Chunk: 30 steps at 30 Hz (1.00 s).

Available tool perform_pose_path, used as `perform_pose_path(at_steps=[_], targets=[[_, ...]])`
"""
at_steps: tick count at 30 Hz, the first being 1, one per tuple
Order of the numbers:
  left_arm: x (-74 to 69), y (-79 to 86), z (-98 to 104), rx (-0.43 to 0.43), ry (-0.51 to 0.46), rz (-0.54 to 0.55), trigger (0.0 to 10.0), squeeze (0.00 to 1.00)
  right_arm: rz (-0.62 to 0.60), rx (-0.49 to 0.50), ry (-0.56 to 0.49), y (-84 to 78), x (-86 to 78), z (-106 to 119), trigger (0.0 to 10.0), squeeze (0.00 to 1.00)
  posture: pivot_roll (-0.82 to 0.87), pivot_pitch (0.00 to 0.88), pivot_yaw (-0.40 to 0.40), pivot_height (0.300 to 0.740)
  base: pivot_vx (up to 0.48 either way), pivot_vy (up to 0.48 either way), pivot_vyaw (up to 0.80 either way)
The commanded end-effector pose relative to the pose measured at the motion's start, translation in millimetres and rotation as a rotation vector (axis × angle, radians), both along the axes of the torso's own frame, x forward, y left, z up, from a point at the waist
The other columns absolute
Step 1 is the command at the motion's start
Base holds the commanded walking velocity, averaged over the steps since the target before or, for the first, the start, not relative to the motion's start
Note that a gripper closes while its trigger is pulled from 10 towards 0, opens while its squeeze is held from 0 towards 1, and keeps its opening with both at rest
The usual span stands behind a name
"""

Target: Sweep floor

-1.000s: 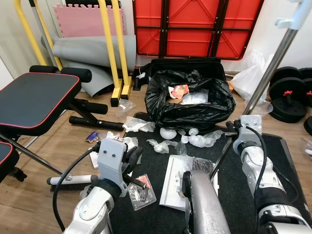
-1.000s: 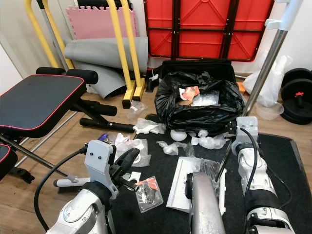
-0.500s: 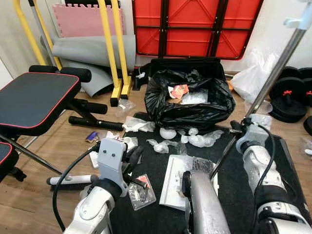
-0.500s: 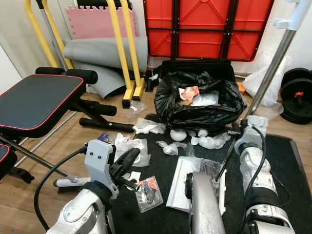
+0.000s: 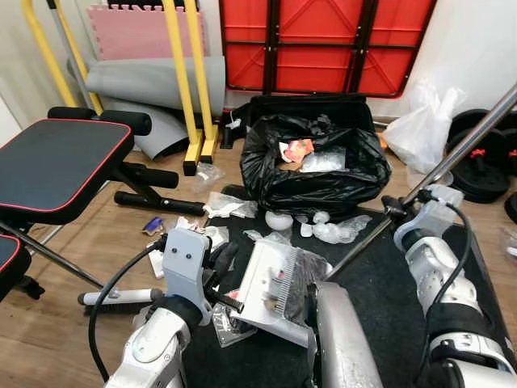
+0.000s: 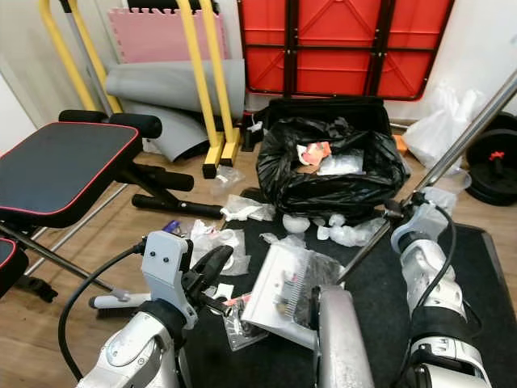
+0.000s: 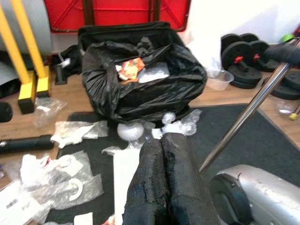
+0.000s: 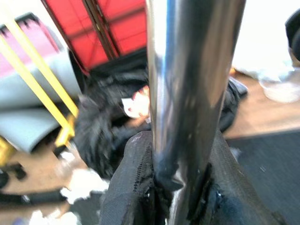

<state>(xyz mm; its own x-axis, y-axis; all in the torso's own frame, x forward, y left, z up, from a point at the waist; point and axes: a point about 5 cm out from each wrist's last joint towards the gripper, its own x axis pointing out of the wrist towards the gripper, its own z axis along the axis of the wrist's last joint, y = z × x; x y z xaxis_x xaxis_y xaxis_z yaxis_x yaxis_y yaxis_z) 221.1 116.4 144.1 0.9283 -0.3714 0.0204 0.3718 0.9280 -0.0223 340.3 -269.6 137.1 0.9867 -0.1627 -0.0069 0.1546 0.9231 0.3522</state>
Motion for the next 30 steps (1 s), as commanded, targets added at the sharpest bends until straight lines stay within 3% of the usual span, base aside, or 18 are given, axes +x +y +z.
perform_pose_path(at_steps=[1, 6, 15, 30], targets=[[-0.2, -0.7, -2, 0.008, 0.003, -0.044, 10.0, 0.0, -0.008, 0.022, -0.119, -5.1, 4.5, 28, 10.0, 0.0, -0.09, 0.017, -0.039, 0.4, 0.0, 0.0, 0.0], [0.9, -0.5, -4, 0.011, 0.005, -0.045, 10.0, 0.0, -0.018, 0.042, -0.208, -14.2, 5.6, 57, 10.0, 0.0, -0.1, 0.0, -0.038, 0.415, 0.0, 0.0, 0.0], [3.4, -1.4, -5, 0.019, 0.003, -0.048, 10.0, 0.0, -0.007, 0.107, -0.275, -9.9, 9.4, 77, 10.0, 0.0, -0.1, 0.0, -0.034, 0.44, 0.0, 0.0, 0.0], [10.3, 6.5, -3, -0.008, 0.022, 0.04, 10.0, 0.0, 0.04, 0.167, -0.281, 8.8, 14.4, 77, 10.0, 0.0, -0.09, 0.0, -0.037, 0.485, 0.0, 0.0, 0.0]])
